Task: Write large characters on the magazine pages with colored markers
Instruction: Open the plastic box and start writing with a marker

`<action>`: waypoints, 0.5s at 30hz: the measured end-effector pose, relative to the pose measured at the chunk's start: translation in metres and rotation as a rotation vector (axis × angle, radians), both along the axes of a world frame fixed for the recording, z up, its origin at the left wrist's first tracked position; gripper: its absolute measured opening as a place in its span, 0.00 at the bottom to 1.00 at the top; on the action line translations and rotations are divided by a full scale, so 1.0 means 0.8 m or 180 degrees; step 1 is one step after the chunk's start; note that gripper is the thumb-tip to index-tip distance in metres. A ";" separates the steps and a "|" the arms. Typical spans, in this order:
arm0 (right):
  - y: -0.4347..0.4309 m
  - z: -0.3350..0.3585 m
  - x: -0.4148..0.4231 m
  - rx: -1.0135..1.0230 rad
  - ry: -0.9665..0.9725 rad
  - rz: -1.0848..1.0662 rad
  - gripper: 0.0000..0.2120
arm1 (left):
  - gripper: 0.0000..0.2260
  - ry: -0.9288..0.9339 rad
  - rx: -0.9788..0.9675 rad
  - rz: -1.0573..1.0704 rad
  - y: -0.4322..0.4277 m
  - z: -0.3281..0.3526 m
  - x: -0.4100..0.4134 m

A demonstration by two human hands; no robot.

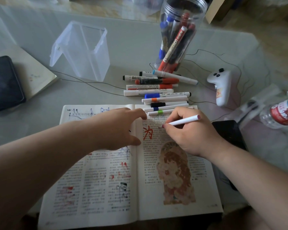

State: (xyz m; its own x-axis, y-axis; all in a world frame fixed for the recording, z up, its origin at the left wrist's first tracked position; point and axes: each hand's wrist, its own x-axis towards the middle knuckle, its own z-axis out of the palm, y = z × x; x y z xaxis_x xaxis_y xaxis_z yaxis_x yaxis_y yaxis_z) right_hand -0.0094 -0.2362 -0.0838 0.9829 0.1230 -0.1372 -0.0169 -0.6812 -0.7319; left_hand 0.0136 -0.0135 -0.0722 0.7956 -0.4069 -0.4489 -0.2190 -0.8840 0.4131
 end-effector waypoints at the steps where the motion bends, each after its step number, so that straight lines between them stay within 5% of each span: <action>1: 0.001 0.000 -0.001 -0.0024 -0.0006 -0.0011 0.07 | 0.29 0.0004 0.0002 0.0000 0.000 0.000 0.000; 15: -0.005 0.007 0.005 -0.0016 0.0184 0.0116 0.08 | 0.29 -0.0007 0.0000 0.0015 -0.001 0.001 0.000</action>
State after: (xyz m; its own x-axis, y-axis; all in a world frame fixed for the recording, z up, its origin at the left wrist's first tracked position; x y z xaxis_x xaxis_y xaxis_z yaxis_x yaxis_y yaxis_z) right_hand -0.0053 -0.2403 -0.0782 0.9682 0.1579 -0.1943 -0.0341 -0.6857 -0.7271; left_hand 0.0133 -0.0141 -0.0716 0.7985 -0.4031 -0.4472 -0.2157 -0.8850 0.4125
